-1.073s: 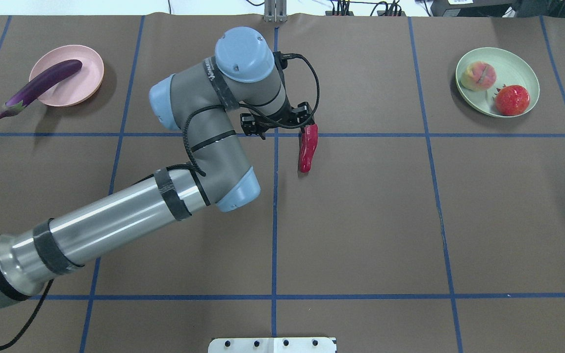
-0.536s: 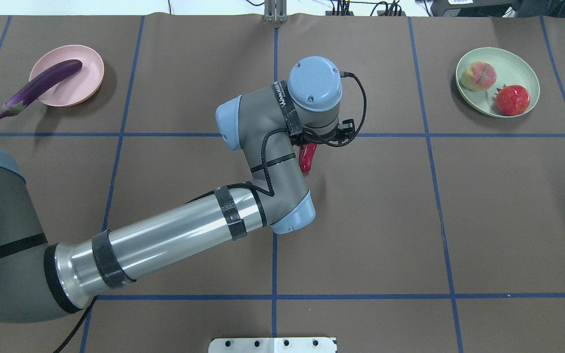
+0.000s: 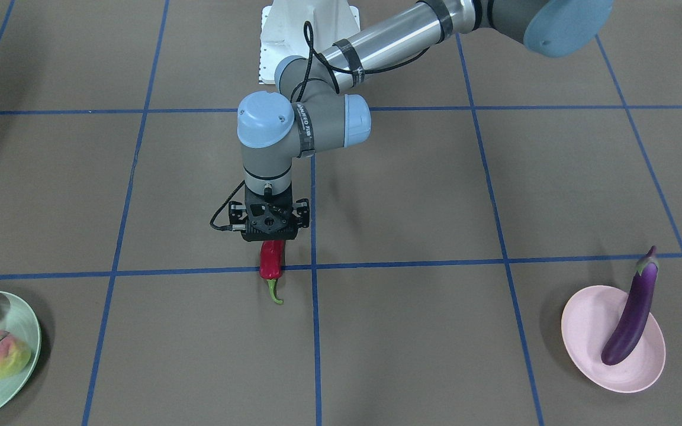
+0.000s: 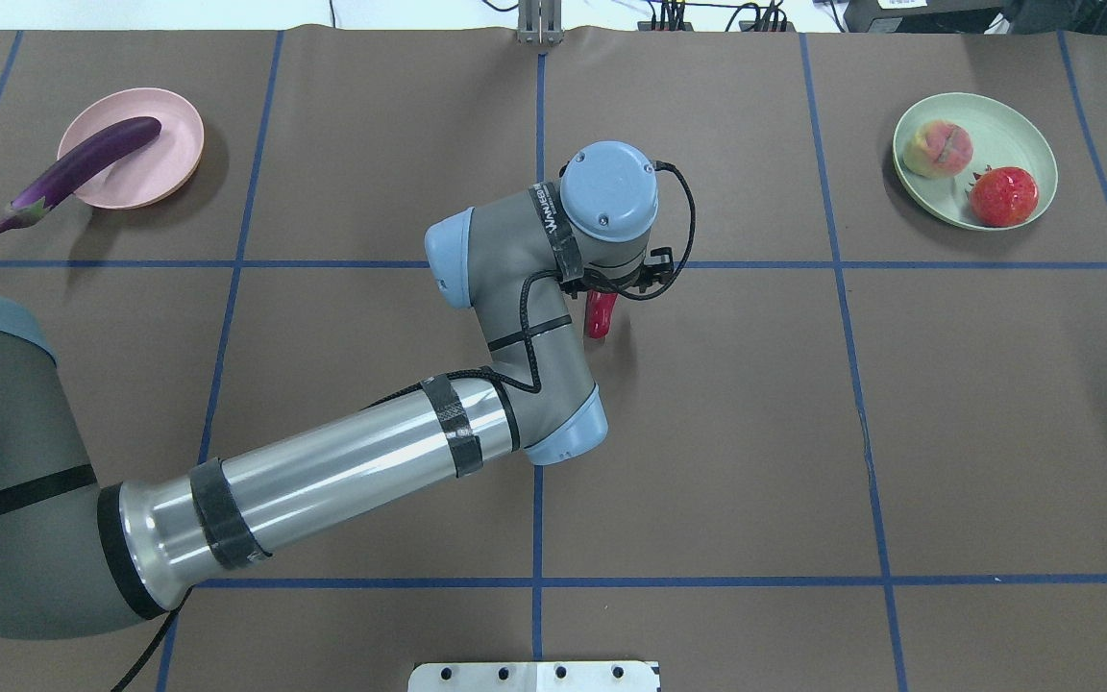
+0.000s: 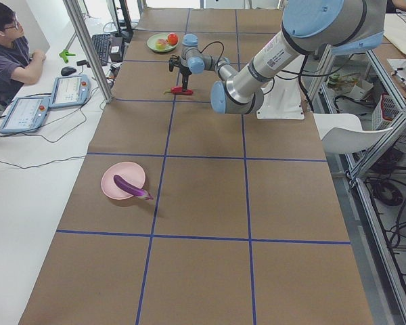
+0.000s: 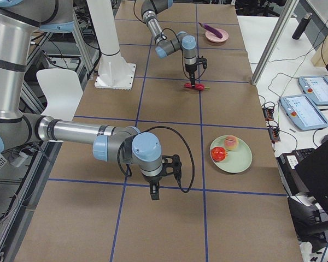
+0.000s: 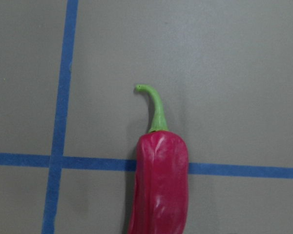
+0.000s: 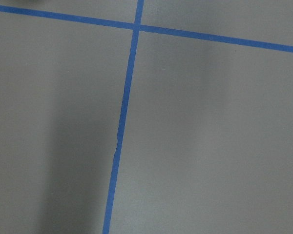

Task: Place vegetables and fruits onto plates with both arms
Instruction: 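Grasp the chili pepper by its body with the left gripper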

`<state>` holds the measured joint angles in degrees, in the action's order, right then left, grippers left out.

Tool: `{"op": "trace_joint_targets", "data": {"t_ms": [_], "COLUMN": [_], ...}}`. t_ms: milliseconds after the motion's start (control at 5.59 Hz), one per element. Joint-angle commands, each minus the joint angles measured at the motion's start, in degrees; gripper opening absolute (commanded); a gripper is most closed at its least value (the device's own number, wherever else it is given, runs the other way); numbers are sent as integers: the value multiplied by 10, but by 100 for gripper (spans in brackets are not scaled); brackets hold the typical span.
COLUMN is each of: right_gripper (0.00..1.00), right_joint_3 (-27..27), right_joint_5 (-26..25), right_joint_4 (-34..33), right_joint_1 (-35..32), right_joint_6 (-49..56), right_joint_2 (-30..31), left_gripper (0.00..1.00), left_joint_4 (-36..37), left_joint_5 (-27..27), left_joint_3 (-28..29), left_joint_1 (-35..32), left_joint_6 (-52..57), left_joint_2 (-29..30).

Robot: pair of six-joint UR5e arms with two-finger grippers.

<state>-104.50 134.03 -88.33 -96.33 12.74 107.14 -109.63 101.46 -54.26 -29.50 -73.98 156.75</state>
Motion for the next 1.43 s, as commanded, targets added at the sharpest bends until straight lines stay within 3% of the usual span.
{"op": "trace_joint_targets", "data": {"t_ms": [0, 179, 358, 536, 894, 1251], "right_gripper": [100, 100, 100, 100, 100, 100], "right_joint_3": [2, 4, 4, 4, 4, 4], "right_joint_5": [0, 0, 0, 0, 0, 0], "right_joint_4": [0, 0, 0, 0, 0, 0], "right_joint_1": [0, 0, 1, 1, 1, 1], "right_joint_6": [0, 1, 1, 1, 1, 1], "right_joint_2": [0, 0, 0, 0, 0, 0], "left_gripper": [82, 76, 51, 46, 46, 0], "left_joint_4": [-1, -1, -1, -1, -1, 0], "left_joint_5": [-1, -1, -1, -1, -1, 2], "left_joint_3": [4, 5, 5, 4, 3, -6], "left_joint_1": [12, 10, 7, 3, 3, 0], "left_joint_6": [1, 2, 29, 30, 30, 29], "left_joint_2": [0, -1, -1, -2, -2, -1]}}
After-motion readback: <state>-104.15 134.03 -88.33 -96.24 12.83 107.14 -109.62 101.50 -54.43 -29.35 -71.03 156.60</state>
